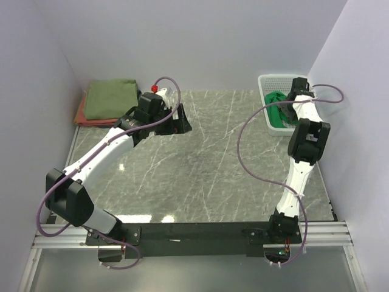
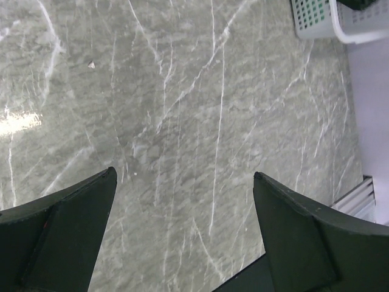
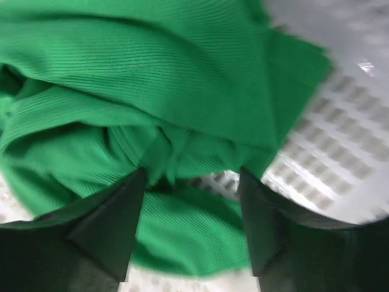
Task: Fold and stack the tank tops
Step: Grab the tank top from the pile, then move the tank top to the center of the board
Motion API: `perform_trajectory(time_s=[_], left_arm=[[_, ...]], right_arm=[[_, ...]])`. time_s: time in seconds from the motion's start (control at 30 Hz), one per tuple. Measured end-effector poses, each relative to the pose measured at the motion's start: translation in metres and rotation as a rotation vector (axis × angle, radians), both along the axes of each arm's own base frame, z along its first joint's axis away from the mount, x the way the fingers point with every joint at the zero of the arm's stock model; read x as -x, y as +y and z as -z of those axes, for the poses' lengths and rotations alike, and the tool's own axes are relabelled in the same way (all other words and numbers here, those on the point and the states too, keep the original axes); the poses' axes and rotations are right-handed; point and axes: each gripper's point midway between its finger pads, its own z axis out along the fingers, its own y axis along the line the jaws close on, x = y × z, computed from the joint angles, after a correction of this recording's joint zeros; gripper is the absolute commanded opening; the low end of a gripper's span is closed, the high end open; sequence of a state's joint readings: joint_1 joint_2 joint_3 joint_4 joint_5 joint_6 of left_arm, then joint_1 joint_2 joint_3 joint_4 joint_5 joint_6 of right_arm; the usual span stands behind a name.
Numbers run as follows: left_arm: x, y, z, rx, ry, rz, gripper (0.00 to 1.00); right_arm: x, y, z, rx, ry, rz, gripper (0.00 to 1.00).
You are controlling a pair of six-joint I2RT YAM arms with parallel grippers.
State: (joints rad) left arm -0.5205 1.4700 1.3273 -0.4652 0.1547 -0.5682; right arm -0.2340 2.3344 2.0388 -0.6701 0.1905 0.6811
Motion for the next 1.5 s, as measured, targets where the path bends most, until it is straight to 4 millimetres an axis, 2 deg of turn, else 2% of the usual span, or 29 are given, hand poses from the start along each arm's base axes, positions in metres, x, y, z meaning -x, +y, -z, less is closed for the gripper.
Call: perform_trajectory(time_s=[0.1,0.17,0.2,0.3,0.33,0.37,0.47,0.6,0.73,0.87,1.0,1.1,1.3,1.4,1.43,1.47,1.5], left_arm=[[0.003,0.0,0.002,-0.005,0.008,0.016,0.99],[0.004,-0.001,0.002,-0.005,0.01,0.022,0.99],[0.004,-0.001,0.003,-0.006,0.01,0.027,0.99],[0.005,-0.001,0.005,-0.011,0.011,0.034,0.99],[0.006,-0.001,0.006,-0.013,0.013,0.036,0.99],[0.007,-0.001,0.007,-0.013,0.016,0.039,0.99],[0.007,-0.001,0.007,-0.012,0.016,0.041,0.99],[0.007,-0.001,0.007,-0.014,0.014,0.043,0.99],[0.006,-0.001,0.007,-0.014,0.014,0.042,0.98],[0.005,0.001,0.007,-0.014,0.013,0.036,0.97],[0.002,0.004,0.008,-0.014,0.013,0.027,0.96],[0.0,0.008,0.01,-0.014,0.015,0.016,0.96],[-0.005,0.018,0.018,-0.018,0.025,-0.01,0.95],[-0.008,0.024,0.02,-0.02,0.03,-0.027,0.96],[-0.009,0.026,0.021,-0.018,0.03,-0.035,0.96],[-0.009,0.028,0.021,-0.017,0.03,-0.041,0.97],[-0.009,0.031,0.022,-0.017,0.031,-0.049,0.97]], right_arm=[[-0.008,0.008,0.018,-0.047,-0.001,-0.02,0.59],[-0.013,0.014,0.019,-0.072,-0.019,-0.033,0.5],[-0.016,0.016,0.019,-0.08,-0.033,-0.037,0.39],[-0.023,0.02,0.02,-0.098,-0.071,-0.046,0.16],[-0.024,0.021,0.022,-0.103,-0.073,-0.049,0.04],[-0.024,0.022,0.022,-0.106,-0.076,-0.051,0.0],[-0.026,0.023,0.017,-0.112,-0.096,-0.055,0.0],[-0.027,0.027,-0.006,-0.112,-0.143,-0.073,0.0],[-0.031,0.032,-0.06,-0.084,-0.239,-0.096,0.0],[-0.03,0.047,-0.143,-0.039,-0.388,-0.141,0.0],[-0.018,0.074,-0.229,0.018,-0.553,-0.196,0.0],[0.007,0.113,-0.292,0.079,-0.671,-0.261,0.0],[0.079,0.219,-0.41,0.114,-0.939,-0.459,0.0],[0.115,0.247,-0.446,0.085,-1.048,-0.527,0.01],[0.125,0.253,-0.452,0.074,-1.071,-0.545,0.09],[0.136,0.259,-0.455,0.063,-1.092,-0.561,0.34],[0.141,0.265,-0.452,0.048,-1.093,-0.576,0.46]])
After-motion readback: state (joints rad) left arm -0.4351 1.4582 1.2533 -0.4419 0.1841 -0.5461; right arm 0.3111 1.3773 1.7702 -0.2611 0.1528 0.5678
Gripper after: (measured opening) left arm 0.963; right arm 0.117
